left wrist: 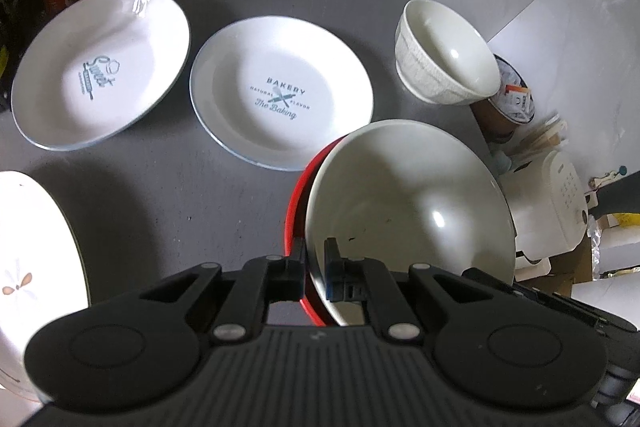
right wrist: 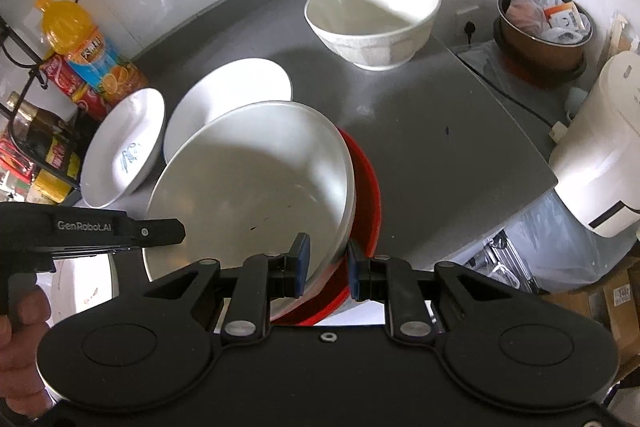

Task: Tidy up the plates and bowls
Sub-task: 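Lift the white bowl with both grippers and lower it into the red bowl, then open both grippers to release the white bowl inside the red bowl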

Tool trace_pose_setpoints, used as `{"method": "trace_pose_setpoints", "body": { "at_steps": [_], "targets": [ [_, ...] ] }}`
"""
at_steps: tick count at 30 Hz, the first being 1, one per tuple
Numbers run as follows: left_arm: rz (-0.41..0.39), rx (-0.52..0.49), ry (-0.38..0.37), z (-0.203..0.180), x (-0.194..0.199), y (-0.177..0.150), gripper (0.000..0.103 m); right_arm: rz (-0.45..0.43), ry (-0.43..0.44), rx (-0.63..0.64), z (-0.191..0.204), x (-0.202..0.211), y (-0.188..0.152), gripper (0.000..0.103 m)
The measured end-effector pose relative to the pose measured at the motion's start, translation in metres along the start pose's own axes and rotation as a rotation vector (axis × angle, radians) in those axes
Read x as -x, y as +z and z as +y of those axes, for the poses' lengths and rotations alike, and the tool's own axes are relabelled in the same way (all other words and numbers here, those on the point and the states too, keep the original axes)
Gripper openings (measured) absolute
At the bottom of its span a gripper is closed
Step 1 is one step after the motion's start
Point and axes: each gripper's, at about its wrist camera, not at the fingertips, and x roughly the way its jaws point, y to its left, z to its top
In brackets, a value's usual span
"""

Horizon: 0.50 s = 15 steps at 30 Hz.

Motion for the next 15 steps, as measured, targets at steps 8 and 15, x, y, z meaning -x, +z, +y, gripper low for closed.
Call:
{"method": "trace_pose_setpoints", "body": {
  "at_steps": [8, 15],
  "targets": [
    [0.010, -0.001, -0.013, 0.002, -0.007, 0.002, 0.009, 0.009, -0.008, -0.007, 0.002, -0.004, 0.007, 0.026],
    [0.019, 0.002, -0.006, 0.001, -0.008, 0.003, 0.010, -0.010, 0.005, -0.009, 0.001, 0.007, 0.015, 0.049]
  ]
}}
